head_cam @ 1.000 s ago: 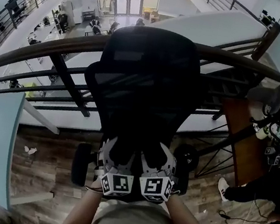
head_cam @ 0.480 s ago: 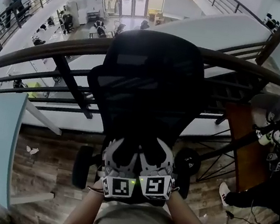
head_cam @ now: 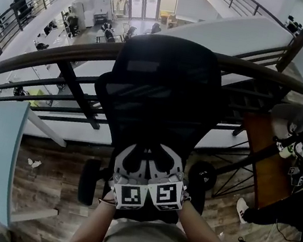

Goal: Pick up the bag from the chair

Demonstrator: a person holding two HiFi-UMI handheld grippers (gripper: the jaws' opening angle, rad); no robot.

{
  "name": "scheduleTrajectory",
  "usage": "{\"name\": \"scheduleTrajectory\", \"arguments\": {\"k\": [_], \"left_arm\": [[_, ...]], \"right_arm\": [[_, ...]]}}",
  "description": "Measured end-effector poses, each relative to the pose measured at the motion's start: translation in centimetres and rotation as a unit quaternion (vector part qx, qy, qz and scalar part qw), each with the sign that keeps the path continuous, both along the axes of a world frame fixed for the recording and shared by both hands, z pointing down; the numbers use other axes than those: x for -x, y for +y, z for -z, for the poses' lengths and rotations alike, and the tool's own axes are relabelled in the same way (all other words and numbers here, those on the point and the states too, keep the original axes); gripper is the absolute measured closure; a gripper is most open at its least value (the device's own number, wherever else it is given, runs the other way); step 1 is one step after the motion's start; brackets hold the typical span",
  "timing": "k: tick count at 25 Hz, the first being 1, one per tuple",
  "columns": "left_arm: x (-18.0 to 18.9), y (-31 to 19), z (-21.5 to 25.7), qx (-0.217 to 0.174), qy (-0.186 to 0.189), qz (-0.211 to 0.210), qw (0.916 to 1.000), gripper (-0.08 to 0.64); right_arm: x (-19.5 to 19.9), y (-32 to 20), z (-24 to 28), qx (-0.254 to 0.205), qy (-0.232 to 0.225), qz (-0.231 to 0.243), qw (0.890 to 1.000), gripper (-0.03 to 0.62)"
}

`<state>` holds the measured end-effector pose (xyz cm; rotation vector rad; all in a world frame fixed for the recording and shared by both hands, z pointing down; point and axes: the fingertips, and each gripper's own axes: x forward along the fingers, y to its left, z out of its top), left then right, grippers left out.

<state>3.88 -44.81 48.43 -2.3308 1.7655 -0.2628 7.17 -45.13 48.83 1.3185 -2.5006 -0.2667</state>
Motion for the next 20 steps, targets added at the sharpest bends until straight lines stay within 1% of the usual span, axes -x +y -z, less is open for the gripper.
{"name": "scheduleTrajectory", "arguments": {"k": [1, 3, 5, 7, 12, 16, 20], "left_arm": [[0.0, -0.2, 0.0, 0.003, 0.007, 0.001, 1.0, 0.493], [0.0, -0.6, -0.3, 0.011, 0.022, 0.004, 0.9997, 0.509], [-0.1, -0.9, -1.0, 0.022, 0.028, 0.005, 0.9994, 0.522], [-0.2, -1.0, -1.2, 0.036, 0.036, 0.002, 0.9987, 0.529], [-0.5, -0.5, -0.8, 0.071, 0.082, -0.008, 0.9941, 0.545], [-0.6, 0.0, -0.4, 0.088, 0.107, -0.016, 0.9902, 0.555], [-0.8, 0.9, 0.1, 0.104, 0.141, -0.021, 0.9842, 0.557]], "right_arm": [[-0.1, -0.2, 0.0, 0.004, -0.006, -0.002, 1.0, 0.504], [0.0, -0.5, 0.2, 0.012, -0.023, -0.003, 1.0, 0.538], [0.0, -0.7, 0.4, 0.024, -0.039, -0.002, 0.999, 0.568], [0.0, -0.7, 0.5, 0.04, -0.049, 0.001, 0.998, 0.579], [-0.2, 0.3, 0.7, 0.061, -0.057, 0.01, 0.996, 0.586], [-0.3, 0.8, 1.0, 0.081, -0.073, 0.001, 0.994, 0.588], [-0.5, 1.5, 1.2, 0.103, -0.099, -0.008, 0.99, 0.589]]}}
